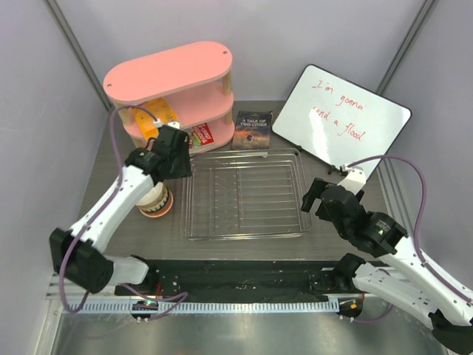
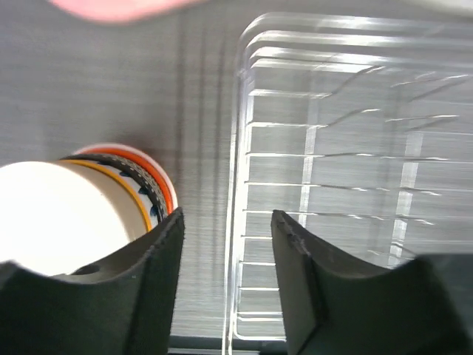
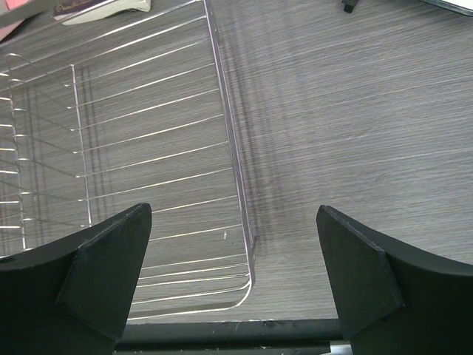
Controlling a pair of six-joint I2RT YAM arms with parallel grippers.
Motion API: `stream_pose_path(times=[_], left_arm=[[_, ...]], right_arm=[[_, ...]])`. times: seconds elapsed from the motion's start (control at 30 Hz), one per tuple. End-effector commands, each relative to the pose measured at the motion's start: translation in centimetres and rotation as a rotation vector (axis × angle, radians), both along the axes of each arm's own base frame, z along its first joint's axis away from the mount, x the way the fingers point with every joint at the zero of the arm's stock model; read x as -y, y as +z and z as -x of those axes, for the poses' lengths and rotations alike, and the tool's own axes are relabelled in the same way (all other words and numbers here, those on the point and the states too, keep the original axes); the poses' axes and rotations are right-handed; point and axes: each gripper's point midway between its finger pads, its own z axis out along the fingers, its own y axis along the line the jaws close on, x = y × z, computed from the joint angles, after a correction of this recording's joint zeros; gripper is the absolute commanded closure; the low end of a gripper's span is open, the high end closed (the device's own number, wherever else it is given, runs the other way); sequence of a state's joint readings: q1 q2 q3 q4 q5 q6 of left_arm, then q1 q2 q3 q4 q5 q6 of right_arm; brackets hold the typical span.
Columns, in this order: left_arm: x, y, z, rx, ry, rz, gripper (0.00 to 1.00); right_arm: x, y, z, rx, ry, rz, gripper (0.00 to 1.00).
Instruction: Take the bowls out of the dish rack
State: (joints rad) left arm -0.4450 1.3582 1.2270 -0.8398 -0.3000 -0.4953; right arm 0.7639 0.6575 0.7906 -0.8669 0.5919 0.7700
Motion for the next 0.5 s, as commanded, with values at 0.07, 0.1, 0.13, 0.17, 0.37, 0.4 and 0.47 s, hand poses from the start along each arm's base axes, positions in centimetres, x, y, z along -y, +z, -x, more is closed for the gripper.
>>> stream_pose_path(times=[0.07,0.1,0.13,0.17,0.37,0.4,0.47], left_arm=[[2.5,9.8,1.6,0.158,-0.063,0.24,0.46],[2.6,10.4,2.4,0.154,-0.076,0.262,0.46],[2.9,10.7,3.2,0.14,-0.095,0.288,0.45],[2.9,11.1,3.7,0.145,-0.093,0.306,0.45],[-0.4,12.2,6.6,0.265,0.047,0.339,0.37],[-0.3,12.1,6.8,0.275,0.069,0.375,0.37],[1.7,11.9,7.0,0.304,0.045,0.524,0.37]], right_arm=[[-0.3,3.1,0.2,0.058,-0.008,-0.097,0.0],[-0.4,3.6,0.2,0.063,-0.003,-0.112,0.0],[-0.4,5.0,0.2,0.088,0.007,-0.125,0.0],[-0.3,5.7,0.2,0.103,0.008,-0.124,0.0],[2.6,11.8,-3.1,0.242,-0.05,0.193,0.0],[2.4,12.6,-3.6,0.249,-0.054,0.207,0.0],[-0.6,14.5,-5.1,0.247,0.017,0.165,0.0]])
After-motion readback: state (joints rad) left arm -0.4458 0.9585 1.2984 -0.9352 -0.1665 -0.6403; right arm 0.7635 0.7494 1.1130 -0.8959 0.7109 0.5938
